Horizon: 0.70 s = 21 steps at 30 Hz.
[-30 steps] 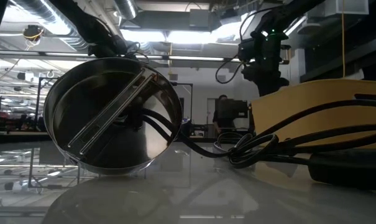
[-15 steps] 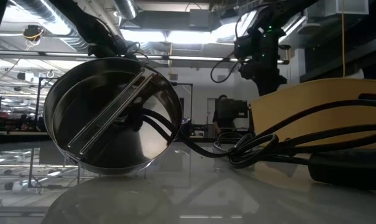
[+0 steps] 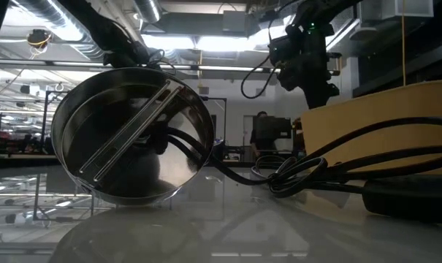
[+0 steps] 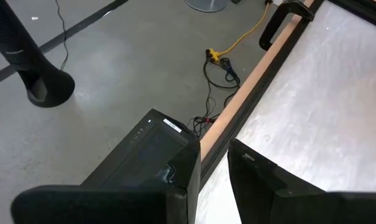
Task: Sort batteries
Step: Put the black battery into the yellow bin, then return to Home Position
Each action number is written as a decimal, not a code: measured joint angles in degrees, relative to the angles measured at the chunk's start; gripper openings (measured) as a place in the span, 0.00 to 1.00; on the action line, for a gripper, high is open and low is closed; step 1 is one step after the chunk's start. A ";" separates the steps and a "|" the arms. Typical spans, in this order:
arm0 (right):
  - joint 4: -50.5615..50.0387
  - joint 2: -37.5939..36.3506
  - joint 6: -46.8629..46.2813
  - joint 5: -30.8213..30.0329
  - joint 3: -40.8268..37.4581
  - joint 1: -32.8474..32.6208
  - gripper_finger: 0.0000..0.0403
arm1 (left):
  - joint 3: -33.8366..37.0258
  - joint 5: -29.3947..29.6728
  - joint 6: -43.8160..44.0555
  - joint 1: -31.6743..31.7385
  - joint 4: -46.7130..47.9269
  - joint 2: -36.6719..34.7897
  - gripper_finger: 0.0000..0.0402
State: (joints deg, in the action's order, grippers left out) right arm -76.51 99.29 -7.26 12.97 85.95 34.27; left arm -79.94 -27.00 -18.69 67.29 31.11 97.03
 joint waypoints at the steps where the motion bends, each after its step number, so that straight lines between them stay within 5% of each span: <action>1: -0.75 0.00 -0.30 1.66 0.00 -0.45 0.26 | 0.00 0.00 -0.09 0.00 0.00 0.00 0.18; 13: -1.27 0.00 -3.07 4.49 1.49 -4.29 0.26 | 0.00 0.00 -1.60 0.00 -0.07 0.02 0.18; 21: -1.07 -2.65 -2.83 -3.08 11.29 -2.84 0.26 | -0.07 -2.97 -1.78 1.93 1.59 -5.50 0.18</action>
State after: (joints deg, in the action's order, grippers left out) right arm -77.59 96.63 -10.09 9.89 97.24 31.43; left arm -80.01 -29.98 -20.47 69.22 32.71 91.54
